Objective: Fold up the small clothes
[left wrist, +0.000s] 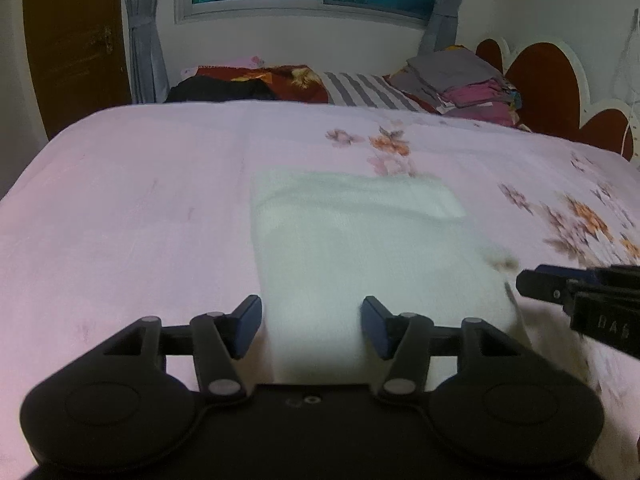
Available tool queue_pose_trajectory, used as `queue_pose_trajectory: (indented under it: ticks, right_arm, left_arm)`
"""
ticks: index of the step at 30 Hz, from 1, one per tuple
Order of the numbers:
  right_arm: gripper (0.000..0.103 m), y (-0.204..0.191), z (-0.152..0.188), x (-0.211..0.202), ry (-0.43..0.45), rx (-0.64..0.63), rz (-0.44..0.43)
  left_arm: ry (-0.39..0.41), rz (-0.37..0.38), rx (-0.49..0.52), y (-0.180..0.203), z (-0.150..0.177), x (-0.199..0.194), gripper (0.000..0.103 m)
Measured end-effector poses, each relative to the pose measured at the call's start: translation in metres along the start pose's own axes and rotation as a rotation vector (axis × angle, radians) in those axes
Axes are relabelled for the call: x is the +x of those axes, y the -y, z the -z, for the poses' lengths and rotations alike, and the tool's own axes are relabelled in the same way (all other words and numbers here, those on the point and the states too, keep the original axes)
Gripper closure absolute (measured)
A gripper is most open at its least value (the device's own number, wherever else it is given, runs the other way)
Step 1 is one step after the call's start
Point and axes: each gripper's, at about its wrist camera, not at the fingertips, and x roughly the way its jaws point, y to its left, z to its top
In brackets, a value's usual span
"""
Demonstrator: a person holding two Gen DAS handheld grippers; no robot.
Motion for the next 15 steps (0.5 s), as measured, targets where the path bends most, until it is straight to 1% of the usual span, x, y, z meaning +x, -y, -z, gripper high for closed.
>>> queue_pose_trajectory:
  ticks: [4,7,8,10,12,14,15]
  right_arm:
    - [0.087,-0.003,0.020,-0.019,-0.021,-0.006,-0.028]
    - [0.087,-0.006,0.041,-0.024,-0.055,-0.028,-0.027]
    - [0.087,-0.006,0.047,-0.024,-0.075,-0.032,-0.030]
    - [0.087,-0.006,0.058,-0.021,-0.116,-0.047,-0.015]
    - [0.087,-0.005,0.067,-0.013,-0.160,-0.062,-0.014]
    - [0.087,-0.002,0.070,-0.012,-0.151,-0.058,-0.021]
    - [0.087,-0.002,0.070,-0.013,-0.156,-0.052,-0.018]
  left_arm:
    - [-0.021,-0.002,-0.003,0.008,0.027,-0.011,0.049]
    - [-0.060,-0.002,-0.017,0.012,0.044,-0.007,0.049]
    - [-0.049,-0.004,-0.029,0.011,0.048,-0.008,0.046]
    - [-0.040,-0.022,-0.036,0.011,0.049,-0.009,0.040]
    - [-0.049,-0.017,-0.055,0.009,0.049,-0.012,0.034]
    - [-0.052,-0.037,-0.057,0.010,0.049,-0.016,0.012]
    - [-0.051,-0.050,-0.060,0.011,0.049,-0.019,0.008]
